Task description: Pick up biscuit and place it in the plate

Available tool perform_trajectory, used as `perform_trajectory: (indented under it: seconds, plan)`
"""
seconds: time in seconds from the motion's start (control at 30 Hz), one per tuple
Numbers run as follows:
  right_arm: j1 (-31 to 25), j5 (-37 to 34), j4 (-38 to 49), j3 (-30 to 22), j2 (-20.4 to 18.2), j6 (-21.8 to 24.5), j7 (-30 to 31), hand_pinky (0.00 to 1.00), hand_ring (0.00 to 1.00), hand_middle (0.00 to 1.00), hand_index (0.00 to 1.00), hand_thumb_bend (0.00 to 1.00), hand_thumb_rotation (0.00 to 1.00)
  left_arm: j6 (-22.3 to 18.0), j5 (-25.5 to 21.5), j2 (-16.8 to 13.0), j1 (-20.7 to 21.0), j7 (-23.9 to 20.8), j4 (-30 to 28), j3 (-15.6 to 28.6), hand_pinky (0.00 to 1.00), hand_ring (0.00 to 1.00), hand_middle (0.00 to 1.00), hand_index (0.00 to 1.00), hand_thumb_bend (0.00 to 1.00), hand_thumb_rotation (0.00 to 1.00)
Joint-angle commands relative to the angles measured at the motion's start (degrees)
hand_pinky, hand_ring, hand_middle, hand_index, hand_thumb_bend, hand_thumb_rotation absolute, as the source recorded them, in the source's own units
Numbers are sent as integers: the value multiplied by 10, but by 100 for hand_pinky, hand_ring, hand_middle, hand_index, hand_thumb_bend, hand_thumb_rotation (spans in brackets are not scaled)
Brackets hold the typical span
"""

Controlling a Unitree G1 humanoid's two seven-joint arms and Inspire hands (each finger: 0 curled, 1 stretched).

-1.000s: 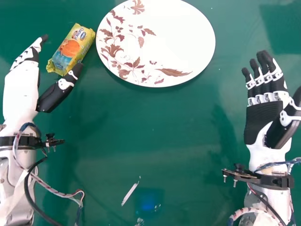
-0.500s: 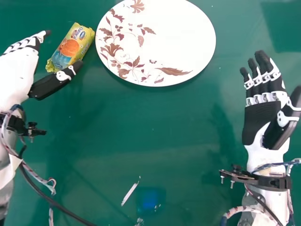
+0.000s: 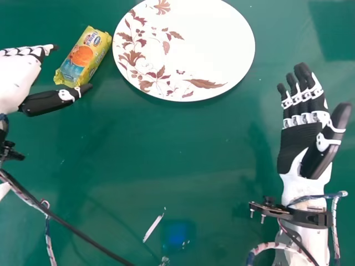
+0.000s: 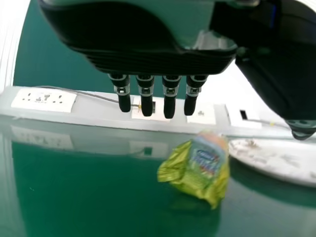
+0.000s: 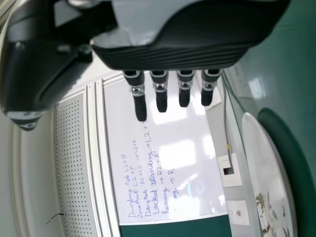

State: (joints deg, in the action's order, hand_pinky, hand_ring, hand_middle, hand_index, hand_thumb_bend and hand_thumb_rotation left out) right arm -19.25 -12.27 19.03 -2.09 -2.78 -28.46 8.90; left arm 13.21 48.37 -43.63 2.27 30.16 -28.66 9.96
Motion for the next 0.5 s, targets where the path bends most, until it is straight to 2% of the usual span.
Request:
perform_trajectory:
  seconds: [0.0, 0.03, 0.13, 0.27, 0.3, 0.33, 0.4, 0.47]
  plan:
    - [-11, 1, -1, 4, -5, -2, -5, 100, 100, 100, 93, 100, 54, 11, -7, -13, 13, 30, 6, -4, 100, 100, 100, 100, 100, 78]
    - [-12, 4, 0, 5, -6, 0, -7, 98, 100, 100, 92, 100, 53, 14, -9, -16, 18, 37, 10, -5, 100, 100, 100, 100, 100, 78]
    - [-12, 9, 0, 7, -8, 1, -14, 67, 96, 97, 91, 100, 51, 20, -5, -16, 33, 48, 16, -12, 100, 100, 100, 100, 100, 79]
    - [-12, 10, -1, 8, -5, -1, -14, 41, 97, 97, 91, 100, 53, 28, 11, -11, 49, 50, 21, -30, 100, 100, 100, 100, 100, 80]
    - [-12, 9, -1, 8, -4, -1, -14, 21, 97, 97, 91, 100, 53, 30, 15, -11, 53, 50, 21, -35, 100, 100, 100, 100, 100, 80]
    - [-12, 6, 0, 9, -3, -1, -11, 11, 97, 97, 91, 100, 53, 33, 19, -12, 58, 53, 22, -40, 100, 100, 100, 100, 100, 80]
    - [-12, 0, 0, 9, 1, -2, -7, 2, 96, 97, 91, 100, 55, 44, 32, -11, 67, 59, 21, -52, 100, 100, 100, 100, 100, 79]
    - [-12, 2, 0, 9, 0, -3, -9, 1, 94, 95, 89, 100, 57, 59, 48, -1, 75, 58, 17, -62, 100, 100, 100, 100, 100, 79]
